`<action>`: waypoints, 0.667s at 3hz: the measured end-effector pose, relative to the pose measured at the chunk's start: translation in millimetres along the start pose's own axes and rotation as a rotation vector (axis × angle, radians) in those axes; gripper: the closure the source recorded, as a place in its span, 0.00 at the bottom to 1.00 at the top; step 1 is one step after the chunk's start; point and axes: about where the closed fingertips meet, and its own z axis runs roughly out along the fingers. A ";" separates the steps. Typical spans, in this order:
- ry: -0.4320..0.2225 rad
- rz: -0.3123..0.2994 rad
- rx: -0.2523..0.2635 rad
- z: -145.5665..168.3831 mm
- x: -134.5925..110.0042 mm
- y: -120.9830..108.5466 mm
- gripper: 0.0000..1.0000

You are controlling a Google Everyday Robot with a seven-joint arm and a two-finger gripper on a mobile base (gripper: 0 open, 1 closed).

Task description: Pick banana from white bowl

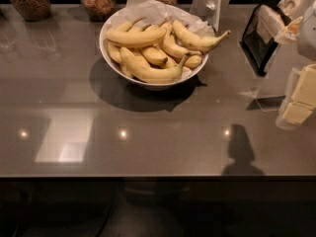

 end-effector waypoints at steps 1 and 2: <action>0.000 0.000 0.000 0.0 0.0 0.0 0.00; -0.056 -0.021 0.030 -3.3 -17.2 -2.5 0.00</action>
Offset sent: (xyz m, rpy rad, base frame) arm 0.0135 0.0399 0.0151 0.1084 -0.1048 0.0759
